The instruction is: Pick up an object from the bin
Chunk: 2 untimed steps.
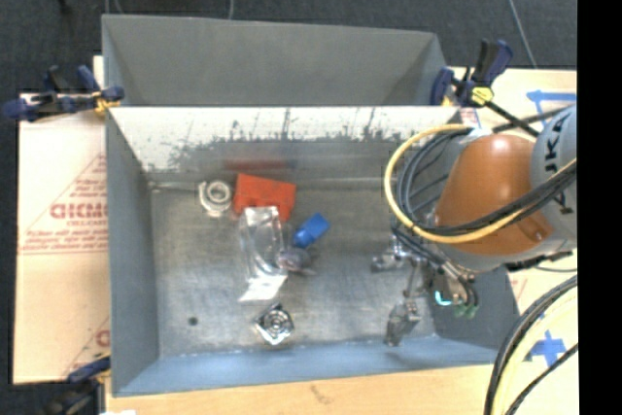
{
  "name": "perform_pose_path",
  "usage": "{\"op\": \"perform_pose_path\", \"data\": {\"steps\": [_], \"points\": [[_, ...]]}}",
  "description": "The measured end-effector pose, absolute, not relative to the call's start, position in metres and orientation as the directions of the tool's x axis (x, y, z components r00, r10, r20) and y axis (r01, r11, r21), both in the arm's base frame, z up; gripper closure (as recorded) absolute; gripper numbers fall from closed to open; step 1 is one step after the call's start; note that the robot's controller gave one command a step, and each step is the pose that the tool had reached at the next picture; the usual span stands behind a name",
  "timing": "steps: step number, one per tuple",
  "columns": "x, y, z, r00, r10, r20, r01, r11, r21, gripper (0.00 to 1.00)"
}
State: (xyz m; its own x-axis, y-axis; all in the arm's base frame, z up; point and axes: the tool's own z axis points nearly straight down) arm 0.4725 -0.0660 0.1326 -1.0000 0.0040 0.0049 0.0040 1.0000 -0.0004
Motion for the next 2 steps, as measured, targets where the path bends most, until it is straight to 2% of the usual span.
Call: {"op": "perform_pose_path", "data": {"steps": [1,2], "points": [[0.522,0.032,0.128,-0.994,-0.106,-0.007,-0.106,0.994,0.003,0.0],[0.567,0.025,0.073,-0.974,-0.226,-0.004,-0.226,0.974,-0.001,0.0]]}}
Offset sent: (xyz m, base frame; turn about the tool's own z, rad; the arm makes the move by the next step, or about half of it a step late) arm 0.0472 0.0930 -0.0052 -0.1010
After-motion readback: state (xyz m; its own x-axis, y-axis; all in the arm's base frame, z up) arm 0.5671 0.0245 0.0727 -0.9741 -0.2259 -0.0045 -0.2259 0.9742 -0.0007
